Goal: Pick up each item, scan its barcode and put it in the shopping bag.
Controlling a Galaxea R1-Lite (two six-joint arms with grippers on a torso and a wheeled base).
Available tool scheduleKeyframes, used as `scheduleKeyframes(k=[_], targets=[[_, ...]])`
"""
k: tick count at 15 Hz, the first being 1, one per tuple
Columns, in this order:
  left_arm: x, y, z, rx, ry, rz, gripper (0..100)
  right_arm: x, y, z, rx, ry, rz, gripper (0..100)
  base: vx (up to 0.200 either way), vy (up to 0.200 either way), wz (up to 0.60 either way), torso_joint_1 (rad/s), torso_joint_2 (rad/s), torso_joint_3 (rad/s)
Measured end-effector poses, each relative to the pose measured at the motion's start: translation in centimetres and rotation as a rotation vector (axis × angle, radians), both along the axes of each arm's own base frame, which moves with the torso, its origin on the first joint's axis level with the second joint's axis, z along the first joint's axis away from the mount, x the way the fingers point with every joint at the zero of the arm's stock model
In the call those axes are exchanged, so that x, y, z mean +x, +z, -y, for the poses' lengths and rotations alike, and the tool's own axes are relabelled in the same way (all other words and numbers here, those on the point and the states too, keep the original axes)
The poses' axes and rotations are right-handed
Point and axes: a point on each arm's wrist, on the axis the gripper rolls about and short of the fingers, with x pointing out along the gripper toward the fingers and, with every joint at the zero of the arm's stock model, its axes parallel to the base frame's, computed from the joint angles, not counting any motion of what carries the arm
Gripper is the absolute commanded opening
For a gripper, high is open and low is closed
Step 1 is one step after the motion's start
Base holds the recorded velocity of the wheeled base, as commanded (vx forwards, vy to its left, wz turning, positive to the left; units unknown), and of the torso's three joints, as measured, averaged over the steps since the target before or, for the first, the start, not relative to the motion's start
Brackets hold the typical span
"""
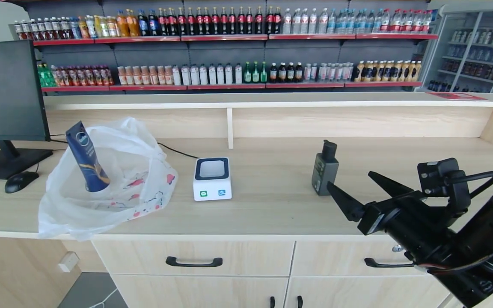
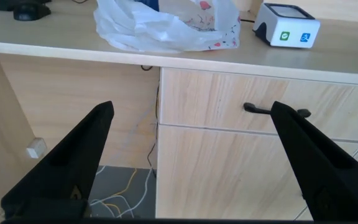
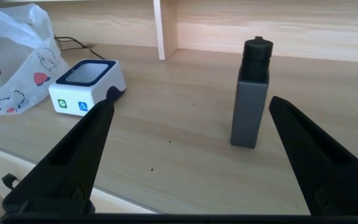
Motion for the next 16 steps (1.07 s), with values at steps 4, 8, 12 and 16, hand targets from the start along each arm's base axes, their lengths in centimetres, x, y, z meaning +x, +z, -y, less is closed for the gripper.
scheduleKeyframes(k=[4, 8, 12, 16], targets=[[0.0, 0.0, 0.0, 0.001, 0.000, 0.000, 100, 0.3, -0.3, -0.1, -0.005, -0.001, -0.009, 100, 0.000, -0.050, 0.00, 0.002, 0.00, 0.002], [0.0, 0.0, 0.0, 0.003, -0.002, 0.000, 100, 2.0, -0.6, -1.3, -0.004, 0.003, -0.007, 100, 0.000, 0.000, 0.00, 0.000, 0.00, 0.000], [0.0, 0.0, 0.0, 0.003, 0.000, 0.000, 100, 4.1, -1.4, -2.8, -0.008, 0.011, -0.009, 100, 0.000, 0.000, 0.00, 0.000, 0.00, 0.000], [0.0, 0.0, 0.0, 0.004, -0.001, 0.000, 100, 6.4, -2.5, -3.8, -0.011, 0.000, -0.014, 100, 0.000, 0.000, 0.00, 0.000, 0.00, 0.000]])
